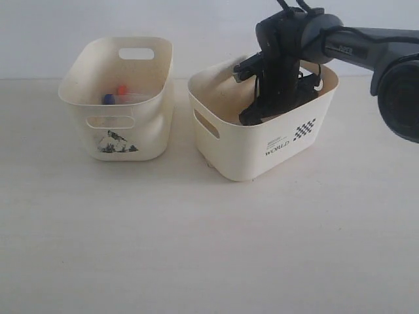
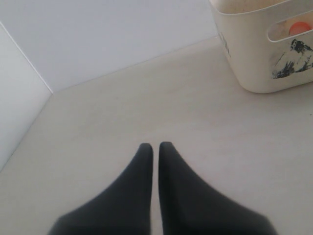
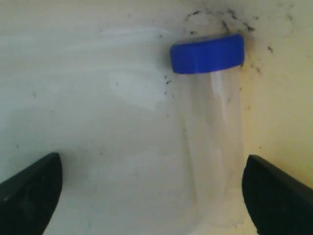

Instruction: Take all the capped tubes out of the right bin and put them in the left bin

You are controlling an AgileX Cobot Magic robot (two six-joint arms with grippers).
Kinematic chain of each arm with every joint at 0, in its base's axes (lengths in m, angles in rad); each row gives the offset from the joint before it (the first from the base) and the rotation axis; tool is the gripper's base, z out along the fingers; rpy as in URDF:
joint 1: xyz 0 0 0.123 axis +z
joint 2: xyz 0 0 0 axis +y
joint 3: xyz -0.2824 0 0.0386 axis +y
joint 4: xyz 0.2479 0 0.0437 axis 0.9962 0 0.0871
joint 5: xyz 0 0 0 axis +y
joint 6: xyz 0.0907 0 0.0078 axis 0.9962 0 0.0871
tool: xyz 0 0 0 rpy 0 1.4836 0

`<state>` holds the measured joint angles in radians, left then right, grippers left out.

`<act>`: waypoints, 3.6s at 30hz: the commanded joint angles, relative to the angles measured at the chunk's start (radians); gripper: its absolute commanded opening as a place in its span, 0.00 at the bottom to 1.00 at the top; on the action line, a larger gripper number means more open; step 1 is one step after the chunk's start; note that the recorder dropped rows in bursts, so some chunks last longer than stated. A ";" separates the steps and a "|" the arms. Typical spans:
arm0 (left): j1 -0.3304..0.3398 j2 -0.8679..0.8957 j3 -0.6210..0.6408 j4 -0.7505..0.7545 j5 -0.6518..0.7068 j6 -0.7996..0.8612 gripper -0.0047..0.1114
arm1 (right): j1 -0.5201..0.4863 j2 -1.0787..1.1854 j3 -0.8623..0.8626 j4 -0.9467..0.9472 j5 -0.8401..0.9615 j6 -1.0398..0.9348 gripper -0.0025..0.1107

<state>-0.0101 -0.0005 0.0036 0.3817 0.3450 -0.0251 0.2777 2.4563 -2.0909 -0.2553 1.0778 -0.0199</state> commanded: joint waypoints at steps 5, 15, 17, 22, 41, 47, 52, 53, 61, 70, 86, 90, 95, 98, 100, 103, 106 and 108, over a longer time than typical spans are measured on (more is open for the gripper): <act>0.000 0.000 -0.004 0.001 -0.004 -0.010 0.08 | -0.001 0.025 -0.002 -0.112 -0.014 0.066 0.84; 0.000 0.000 -0.004 0.001 -0.004 -0.010 0.08 | -0.001 0.068 -0.002 -0.002 0.010 0.064 0.84; 0.000 0.000 -0.004 0.001 -0.004 -0.010 0.08 | -0.001 0.068 -0.002 0.016 0.010 0.064 0.84; 0.000 0.000 -0.004 0.001 -0.004 -0.010 0.08 | -0.001 0.068 -0.002 0.044 0.010 0.053 0.84; 0.000 0.000 -0.004 0.001 -0.004 -0.010 0.08 | -0.001 0.086 -0.002 0.064 0.028 0.054 0.63; 0.000 0.000 -0.004 0.001 -0.004 -0.010 0.08 | -0.001 0.086 -0.002 0.070 0.084 0.054 0.27; 0.000 0.000 -0.004 0.001 -0.004 -0.010 0.08 | -0.001 0.084 -0.016 0.080 0.143 0.068 0.03; 0.000 0.000 -0.004 0.001 -0.004 -0.010 0.08 | -0.001 0.077 -0.024 0.085 0.143 0.068 0.03; 0.000 0.000 -0.004 0.001 -0.004 -0.010 0.08 | 0.001 -0.052 -0.106 0.095 0.143 0.070 0.02; 0.000 0.000 -0.004 0.001 -0.004 -0.010 0.08 | 0.001 -0.224 -0.106 0.131 0.143 0.070 0.02; 0.000 0.000 -0.004 0.001 -0.004 -0.010 0.08 | -0.007 -0.626 0.526 0.197 0.143 0.058 0.02; 0.000 0.000 -0.004 0.001 -0.004 -0.010 0.08 | 0.025 -0.712 0.651 0.580 0.143 -0.105 0.02; 0.000 0.000 -0.004 0.001 -0.004 -0.010 0.08 | 0.143 -0.720 0.659 0.766 -0.184 -0.312 0.02; 0.000 0.000 -0.004 0.001 -0.004 -0.010 0.08 | 0.198 -0.716 0.657 0.766 -0.404 -0.328 0.02; 0.000 0.000 -0.004 0.001 -0.004 -0.010 0.08 | 0.221 -0.697 0.652 0.773 -0.509 -0.336 0.02; 0.000 0.000 -0.004 0.001 -0.004 -0.010 0.08 | 0.237 -0.635 0.601 0.841 -0.580 -0.418 0.02; 0.000 0.000 -0.004 0.001 -0.004 -0.010 0.08 | 0.261 -0.542 0.515 0.927 -0.628 -0.566 0.02; 0.000 0.000 -0.004 0.001 -0.004 -0.010 0.08 | 0.281 -0.484 0.439 0.954 -0.654 -0.656 0.02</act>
<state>-0.0101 -0.0005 0.0036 0.3817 0.3450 -0.0251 0.5335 1.9146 -1.5740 0.6479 0.4748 -0.5546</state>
